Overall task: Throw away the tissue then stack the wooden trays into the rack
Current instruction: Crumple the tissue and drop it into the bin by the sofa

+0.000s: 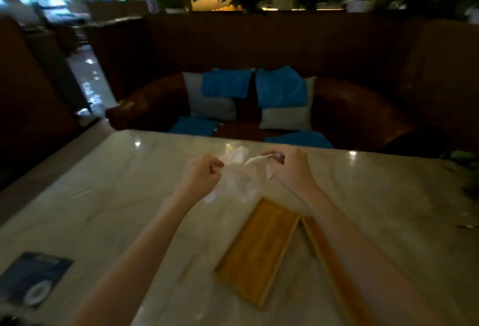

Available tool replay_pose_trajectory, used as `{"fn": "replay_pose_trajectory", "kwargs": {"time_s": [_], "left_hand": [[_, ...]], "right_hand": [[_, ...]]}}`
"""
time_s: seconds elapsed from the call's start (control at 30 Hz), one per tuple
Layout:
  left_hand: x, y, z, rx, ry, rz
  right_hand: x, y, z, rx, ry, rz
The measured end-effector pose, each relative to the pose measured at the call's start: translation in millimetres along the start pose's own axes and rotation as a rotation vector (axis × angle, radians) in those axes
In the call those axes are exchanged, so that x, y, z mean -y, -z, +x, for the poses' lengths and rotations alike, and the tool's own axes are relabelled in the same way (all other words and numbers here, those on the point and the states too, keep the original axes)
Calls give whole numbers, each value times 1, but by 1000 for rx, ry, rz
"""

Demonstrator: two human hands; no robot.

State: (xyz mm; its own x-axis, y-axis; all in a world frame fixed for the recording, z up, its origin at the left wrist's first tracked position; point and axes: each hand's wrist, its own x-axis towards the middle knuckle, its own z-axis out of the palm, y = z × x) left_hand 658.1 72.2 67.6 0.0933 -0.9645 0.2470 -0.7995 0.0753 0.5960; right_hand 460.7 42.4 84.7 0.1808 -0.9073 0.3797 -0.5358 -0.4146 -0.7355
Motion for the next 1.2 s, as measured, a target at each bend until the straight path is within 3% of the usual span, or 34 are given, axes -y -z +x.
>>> {"fn": "replay_pose_trajectory", "kwargs": {"time_s": [0.2,0.73,1.0,1.2], "left_hand": [[115,85,-45,-20,280,-26],[354,234,-217,-385,675,78],[498,288,-270,-349,917,105],[600,288,-312,-271,1143,105]], "right_hand": [[80,-120,-4,142,56,52],[250,-418,-59,668,303,162],[322,-593,-100,903,231,208],[329,-716,-149,1091,125,124]]}}
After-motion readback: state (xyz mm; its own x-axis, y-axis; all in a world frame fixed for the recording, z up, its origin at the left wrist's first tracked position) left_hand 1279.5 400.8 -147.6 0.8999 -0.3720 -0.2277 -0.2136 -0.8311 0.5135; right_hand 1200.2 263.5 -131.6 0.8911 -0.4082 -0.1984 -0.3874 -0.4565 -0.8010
